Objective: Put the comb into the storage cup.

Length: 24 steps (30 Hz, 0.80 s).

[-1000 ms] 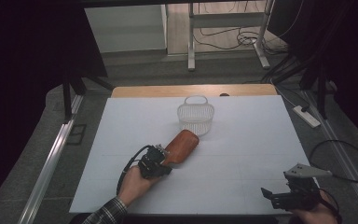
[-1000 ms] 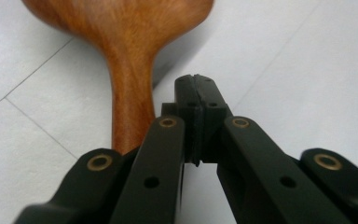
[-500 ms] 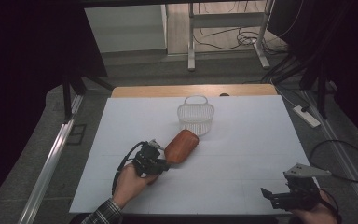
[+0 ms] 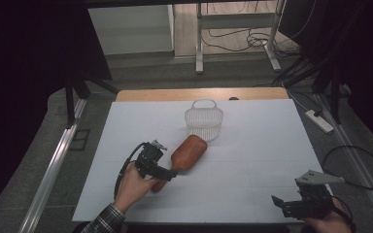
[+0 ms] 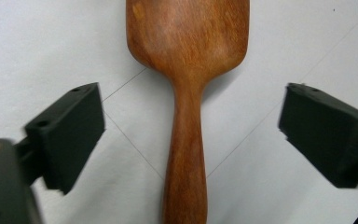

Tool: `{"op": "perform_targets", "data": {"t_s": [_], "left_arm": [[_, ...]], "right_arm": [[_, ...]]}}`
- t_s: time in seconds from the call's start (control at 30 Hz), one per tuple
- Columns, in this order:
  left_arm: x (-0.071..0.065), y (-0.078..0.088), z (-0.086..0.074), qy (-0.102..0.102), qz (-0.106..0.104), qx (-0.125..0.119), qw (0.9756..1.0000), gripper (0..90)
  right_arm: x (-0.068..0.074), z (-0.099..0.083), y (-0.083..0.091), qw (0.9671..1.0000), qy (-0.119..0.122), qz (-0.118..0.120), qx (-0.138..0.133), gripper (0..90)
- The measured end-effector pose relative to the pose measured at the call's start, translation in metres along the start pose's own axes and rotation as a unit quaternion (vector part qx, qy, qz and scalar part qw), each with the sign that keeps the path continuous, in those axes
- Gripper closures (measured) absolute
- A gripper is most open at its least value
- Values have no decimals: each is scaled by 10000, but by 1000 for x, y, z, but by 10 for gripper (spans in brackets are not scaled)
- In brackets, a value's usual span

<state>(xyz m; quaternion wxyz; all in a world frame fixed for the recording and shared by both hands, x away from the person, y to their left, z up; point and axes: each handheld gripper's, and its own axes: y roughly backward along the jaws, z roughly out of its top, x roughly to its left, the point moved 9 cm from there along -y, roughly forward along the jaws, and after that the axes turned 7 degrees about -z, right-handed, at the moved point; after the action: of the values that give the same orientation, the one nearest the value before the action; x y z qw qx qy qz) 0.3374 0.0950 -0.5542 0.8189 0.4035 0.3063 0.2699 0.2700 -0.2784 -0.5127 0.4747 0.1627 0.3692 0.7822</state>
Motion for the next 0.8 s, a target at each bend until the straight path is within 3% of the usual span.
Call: {"op": "perform_targets", "data": {"t_s": [0.03, 0.5, 0.8], "left_arm": [[1, 0, 1, -14, 46, 10, 10000, 1], [1, -20, -3, -263, 132, 261, 9992, 0], [-1, -37, -8, -238, -2, 430, 9988, 0]], "right_arm": [[0, 0, 0, 10000, -2, 2, -1, 16], [1, 0, 0, 10000, 35, 4, 5, 16], [1, 0, 0, 10000, 47, 18, 18, 15]]}}
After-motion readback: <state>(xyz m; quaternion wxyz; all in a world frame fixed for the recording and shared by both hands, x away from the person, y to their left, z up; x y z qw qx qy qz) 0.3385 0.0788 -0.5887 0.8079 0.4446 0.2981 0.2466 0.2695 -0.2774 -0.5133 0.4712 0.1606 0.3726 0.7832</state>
